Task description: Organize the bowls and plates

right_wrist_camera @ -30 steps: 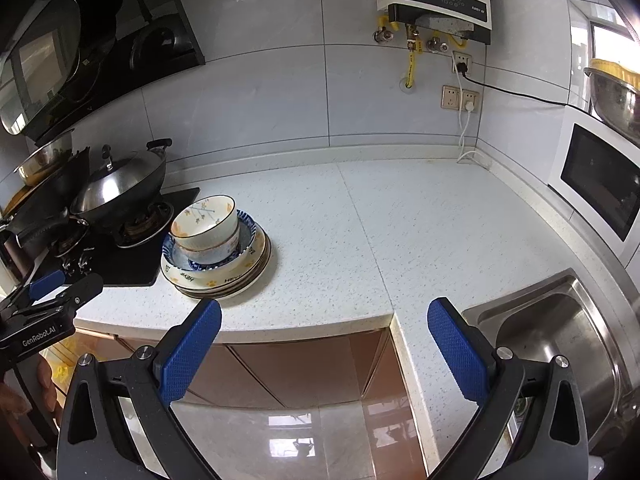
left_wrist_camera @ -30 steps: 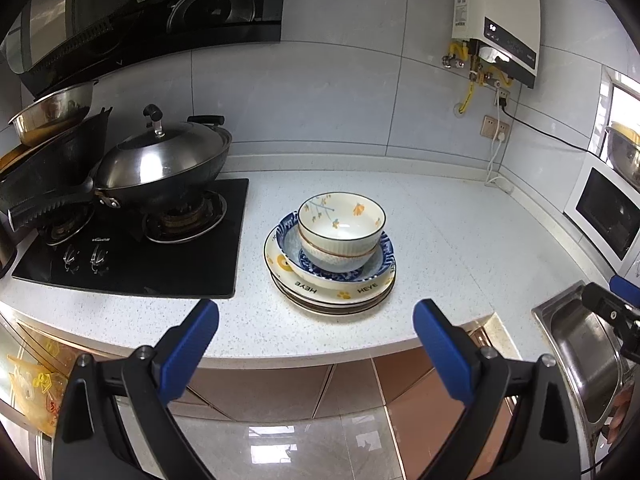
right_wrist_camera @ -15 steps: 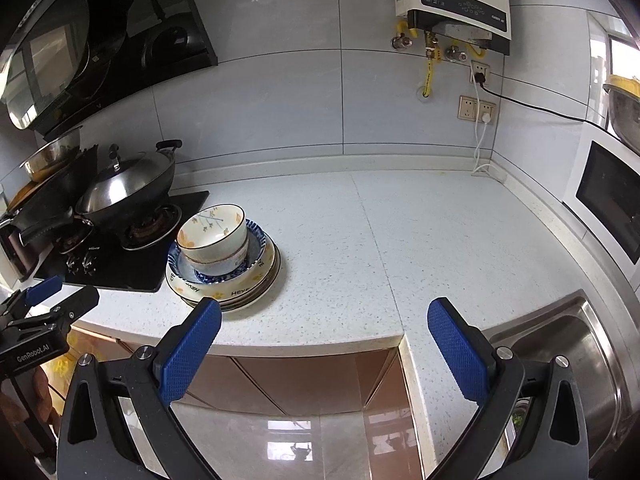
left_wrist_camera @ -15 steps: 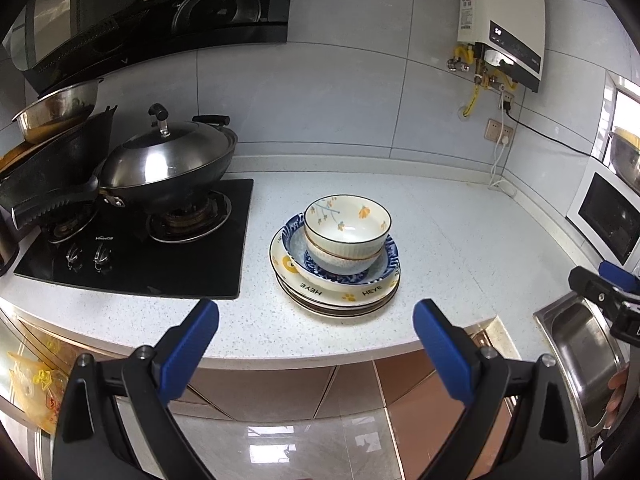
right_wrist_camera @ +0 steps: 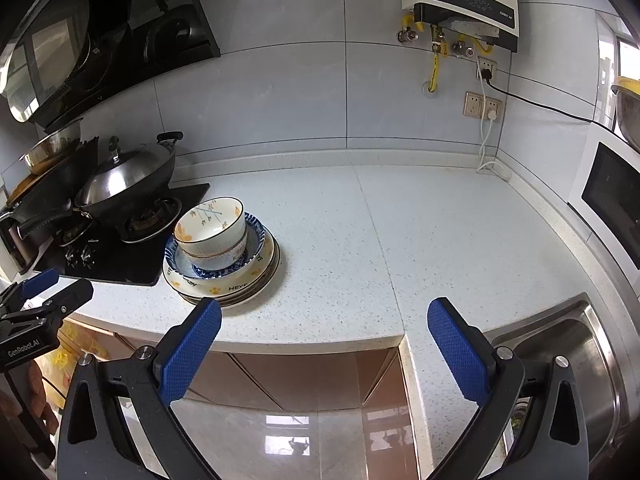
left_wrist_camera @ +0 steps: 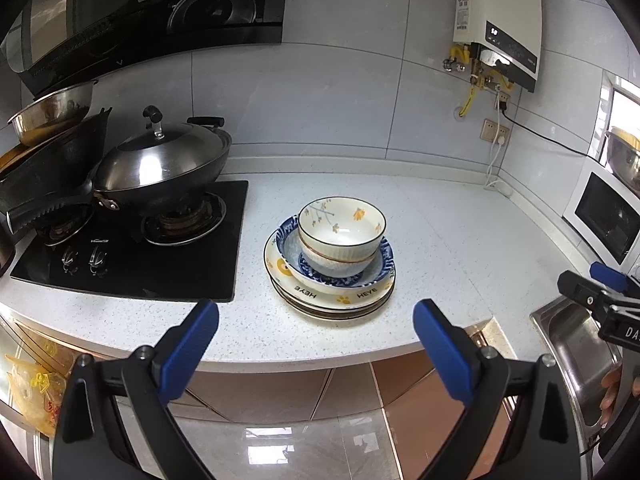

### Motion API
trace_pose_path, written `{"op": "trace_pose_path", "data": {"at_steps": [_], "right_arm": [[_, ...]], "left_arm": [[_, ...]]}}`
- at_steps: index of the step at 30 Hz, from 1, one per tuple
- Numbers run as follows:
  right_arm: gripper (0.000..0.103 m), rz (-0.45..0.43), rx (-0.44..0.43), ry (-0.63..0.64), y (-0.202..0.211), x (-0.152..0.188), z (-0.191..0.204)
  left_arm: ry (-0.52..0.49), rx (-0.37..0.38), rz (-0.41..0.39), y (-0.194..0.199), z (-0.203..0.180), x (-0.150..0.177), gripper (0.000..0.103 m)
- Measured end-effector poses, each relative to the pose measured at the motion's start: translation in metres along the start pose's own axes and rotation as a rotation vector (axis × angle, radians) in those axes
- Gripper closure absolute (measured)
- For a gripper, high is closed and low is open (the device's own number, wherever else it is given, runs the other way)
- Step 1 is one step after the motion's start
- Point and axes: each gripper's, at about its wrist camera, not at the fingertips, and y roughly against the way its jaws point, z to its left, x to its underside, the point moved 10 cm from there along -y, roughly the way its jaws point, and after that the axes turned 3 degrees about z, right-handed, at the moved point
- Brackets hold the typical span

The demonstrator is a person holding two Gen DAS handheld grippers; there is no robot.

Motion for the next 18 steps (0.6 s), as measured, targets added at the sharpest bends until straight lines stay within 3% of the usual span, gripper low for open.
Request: {"op": "trace_pose_path", "data": {"at_steps": [18], "right_arm": [[0.001,0.019,-0.008,0.026,-0.005,0.005,0.011]], "left_arm": [[-0.014,0.026,0.022,-0.006,0.002,0.002,0.004]]}}
